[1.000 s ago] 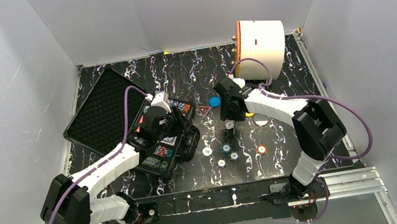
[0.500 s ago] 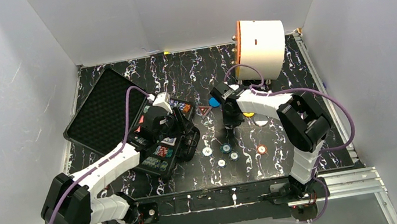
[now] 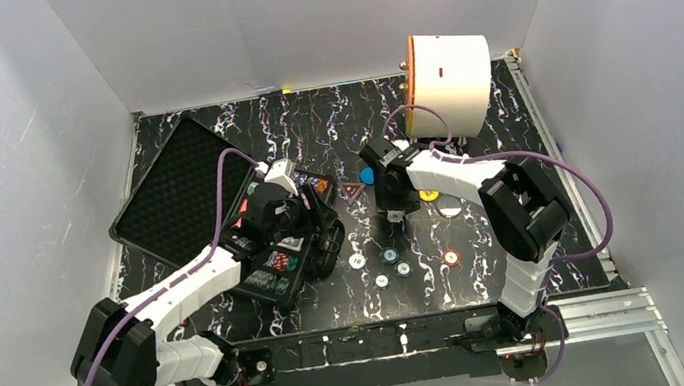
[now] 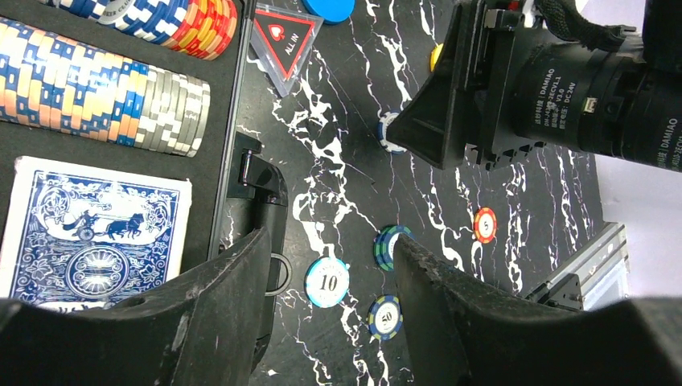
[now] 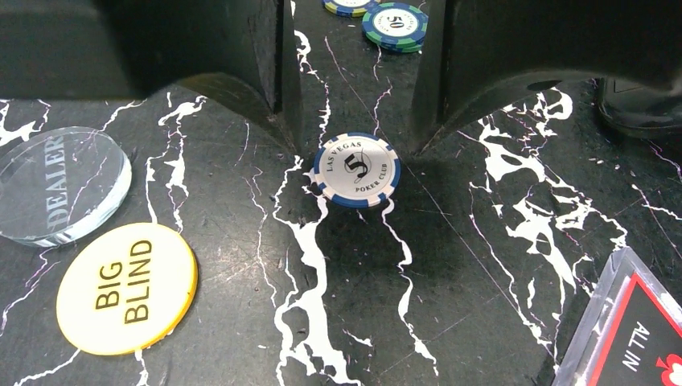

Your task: Pack up texas hold em set

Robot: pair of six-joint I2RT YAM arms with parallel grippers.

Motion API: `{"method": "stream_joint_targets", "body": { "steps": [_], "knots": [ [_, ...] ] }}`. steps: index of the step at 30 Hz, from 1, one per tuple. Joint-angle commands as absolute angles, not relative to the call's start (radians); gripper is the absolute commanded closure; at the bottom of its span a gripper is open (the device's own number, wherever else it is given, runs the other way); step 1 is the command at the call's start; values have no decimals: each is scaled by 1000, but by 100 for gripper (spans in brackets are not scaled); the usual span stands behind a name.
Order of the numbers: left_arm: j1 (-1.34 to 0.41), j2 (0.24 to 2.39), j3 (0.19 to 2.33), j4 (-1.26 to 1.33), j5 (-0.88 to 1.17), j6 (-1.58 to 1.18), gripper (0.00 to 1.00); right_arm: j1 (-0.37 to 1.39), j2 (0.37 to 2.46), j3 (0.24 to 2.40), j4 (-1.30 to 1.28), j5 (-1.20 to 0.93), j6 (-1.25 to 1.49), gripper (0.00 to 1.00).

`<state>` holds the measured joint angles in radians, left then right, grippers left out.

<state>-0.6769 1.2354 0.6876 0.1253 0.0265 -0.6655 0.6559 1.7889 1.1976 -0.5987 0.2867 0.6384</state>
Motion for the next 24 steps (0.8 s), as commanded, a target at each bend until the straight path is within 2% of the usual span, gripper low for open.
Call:
{"method": "stream_joint_targets", "body": {
  "steps": [1,4,8,18,24],
  "knots": [
    [-673,1222,706,141,54,-662,42,655,1816,1243,-607,288,625,39],
    [-673,1222,702,146,62,-664,41,653,1824,1243,-598,297,620,33],
    [-673,1224,696,154,71,-667,41,643,1842,1241,-583,275,606,33],
    [-674,1238,698,174,107,-671,39,622,1866,1195,-556,231,608,46],
    [-673,1247,699,185,142,-682,32,621,1889,1188,-567,226,626,52]
  ]
}}
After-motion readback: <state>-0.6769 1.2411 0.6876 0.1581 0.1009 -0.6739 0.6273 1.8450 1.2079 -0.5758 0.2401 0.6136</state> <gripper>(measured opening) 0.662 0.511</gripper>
